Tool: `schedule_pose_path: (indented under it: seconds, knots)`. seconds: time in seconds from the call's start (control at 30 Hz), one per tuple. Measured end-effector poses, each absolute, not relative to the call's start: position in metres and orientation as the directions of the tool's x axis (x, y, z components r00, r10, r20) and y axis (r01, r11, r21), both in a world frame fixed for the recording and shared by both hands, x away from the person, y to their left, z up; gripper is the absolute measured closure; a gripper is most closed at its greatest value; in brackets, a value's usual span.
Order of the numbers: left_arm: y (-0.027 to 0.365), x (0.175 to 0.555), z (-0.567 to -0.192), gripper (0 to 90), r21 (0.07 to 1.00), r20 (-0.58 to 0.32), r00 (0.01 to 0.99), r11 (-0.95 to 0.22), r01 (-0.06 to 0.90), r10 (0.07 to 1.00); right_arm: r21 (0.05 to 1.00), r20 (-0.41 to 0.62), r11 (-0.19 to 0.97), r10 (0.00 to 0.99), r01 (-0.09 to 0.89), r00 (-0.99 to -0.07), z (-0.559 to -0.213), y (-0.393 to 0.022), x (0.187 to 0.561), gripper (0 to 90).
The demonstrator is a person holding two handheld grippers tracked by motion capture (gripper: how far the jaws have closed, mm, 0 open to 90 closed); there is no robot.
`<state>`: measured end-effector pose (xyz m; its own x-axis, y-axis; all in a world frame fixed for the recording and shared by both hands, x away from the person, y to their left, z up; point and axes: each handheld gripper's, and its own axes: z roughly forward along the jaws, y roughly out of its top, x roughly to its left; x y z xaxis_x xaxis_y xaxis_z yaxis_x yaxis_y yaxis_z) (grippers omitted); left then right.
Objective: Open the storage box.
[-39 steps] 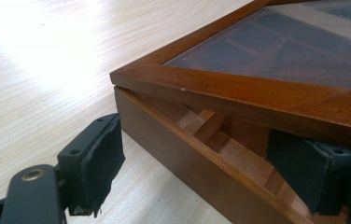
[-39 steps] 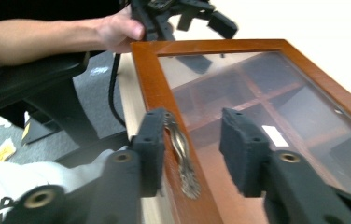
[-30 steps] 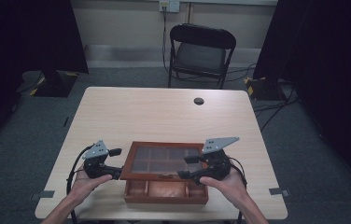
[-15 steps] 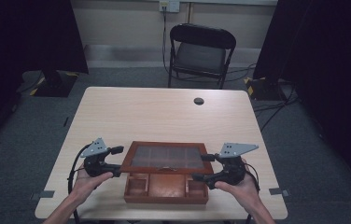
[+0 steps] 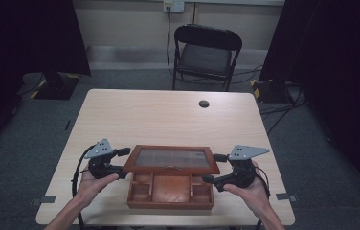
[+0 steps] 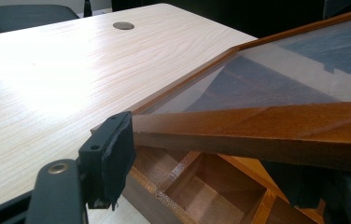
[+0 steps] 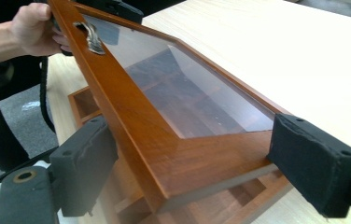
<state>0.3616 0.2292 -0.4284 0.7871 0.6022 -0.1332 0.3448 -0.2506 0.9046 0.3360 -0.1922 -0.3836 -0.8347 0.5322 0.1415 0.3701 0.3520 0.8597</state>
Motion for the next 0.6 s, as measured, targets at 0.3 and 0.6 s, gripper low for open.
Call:
schedule_pose_path:
  seconds: [0.3,0.6]
  knots:
    - [0.228,0.362,-0.423,29.5,0.912,-0.142,0.781,-0.226,0.342,0.608,0.861,0.147,0.322,0.582,0.393,-0.800,-0.390,-0.200,0.348,20.2]
    - [0.231,0.367,-0.412,29.3,0.920,-0.149,0.779,-0.204,0.335,0.610,0.876,0.185,0.273,0.570,0.397,-0.801,-0.382,-0.199,0.361,31.1]
